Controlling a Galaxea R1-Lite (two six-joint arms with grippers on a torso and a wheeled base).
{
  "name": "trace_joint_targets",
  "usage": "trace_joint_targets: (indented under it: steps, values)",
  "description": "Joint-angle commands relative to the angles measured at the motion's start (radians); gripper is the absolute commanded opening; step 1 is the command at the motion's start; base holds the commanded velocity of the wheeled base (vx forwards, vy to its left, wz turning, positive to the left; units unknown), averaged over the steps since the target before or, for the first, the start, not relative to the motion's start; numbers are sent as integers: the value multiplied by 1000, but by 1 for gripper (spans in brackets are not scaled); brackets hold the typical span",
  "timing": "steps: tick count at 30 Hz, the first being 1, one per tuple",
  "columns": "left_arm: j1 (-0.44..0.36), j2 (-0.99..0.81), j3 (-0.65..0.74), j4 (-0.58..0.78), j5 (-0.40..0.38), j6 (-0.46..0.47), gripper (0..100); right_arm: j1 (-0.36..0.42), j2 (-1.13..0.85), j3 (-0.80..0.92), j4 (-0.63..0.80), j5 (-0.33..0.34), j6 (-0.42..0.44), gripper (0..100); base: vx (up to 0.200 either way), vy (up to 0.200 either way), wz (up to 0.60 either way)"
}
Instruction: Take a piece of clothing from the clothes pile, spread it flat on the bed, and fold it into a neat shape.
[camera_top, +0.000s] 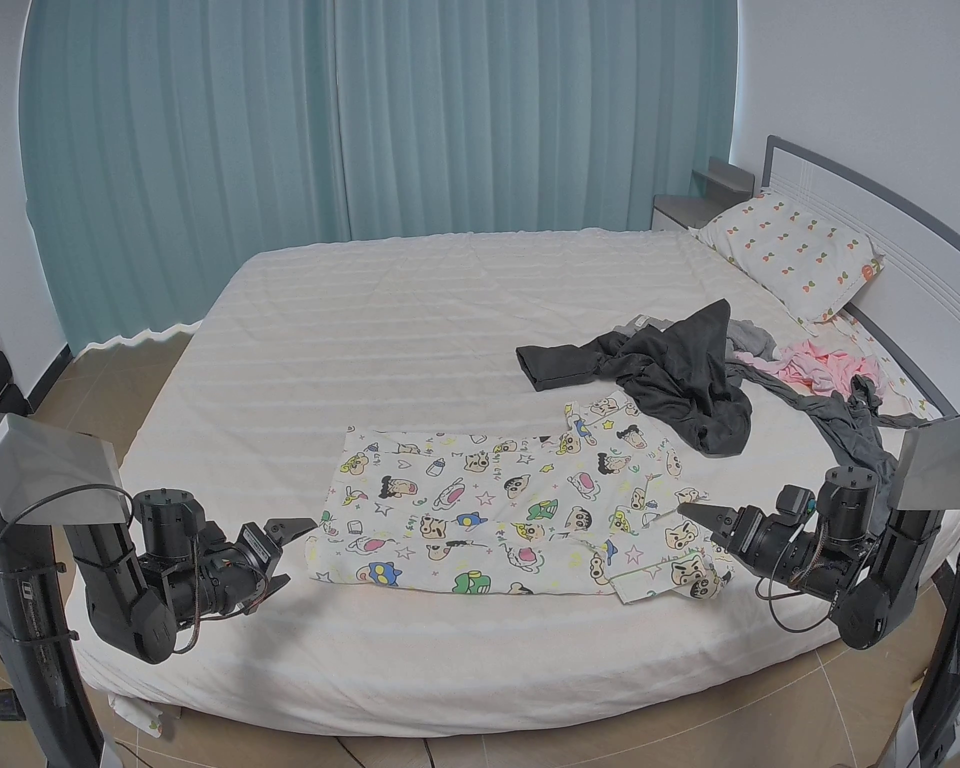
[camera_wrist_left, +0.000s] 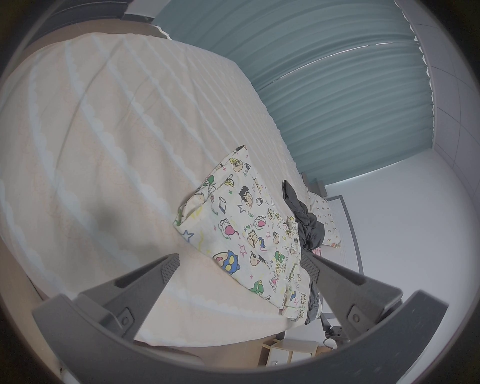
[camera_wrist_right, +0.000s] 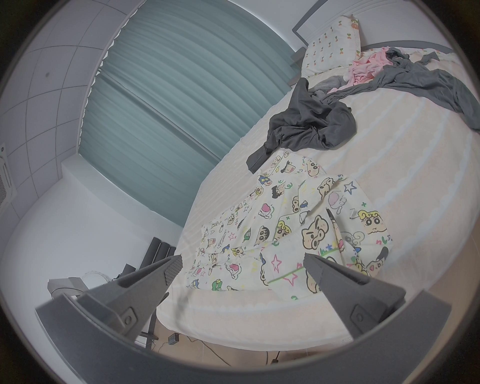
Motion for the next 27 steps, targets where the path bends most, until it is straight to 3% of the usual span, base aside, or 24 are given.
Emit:
trace_joint_targets:
  steps: [1, 12, 17, 23, 27]
  values:
    - [1, -7, 9, -1, -5, 2, 100, 1, -18, 15, -1, 1, 0, 100, 200, 0, 0]
    - [-1, -7, 12, -1, -5, 8, 100, 18, -15, 15, 0, 1, 0, 100, 200, 0, 0]
    - [-1, -8, 9, -2, -8, 84, 100, 18, -16, 25, -1, 1, -3, 100, 0, 0, 0]
    - [1, 50, -89, 68, -50, 386, 100, 50, 4, 24, -3, 12, -10, 100, 0, 0, 0]
    - [-22, 48, -129, 182, -50, 492, 100, 56, 22, 33, -3, 12, -40, 100, 0, 0, 0]
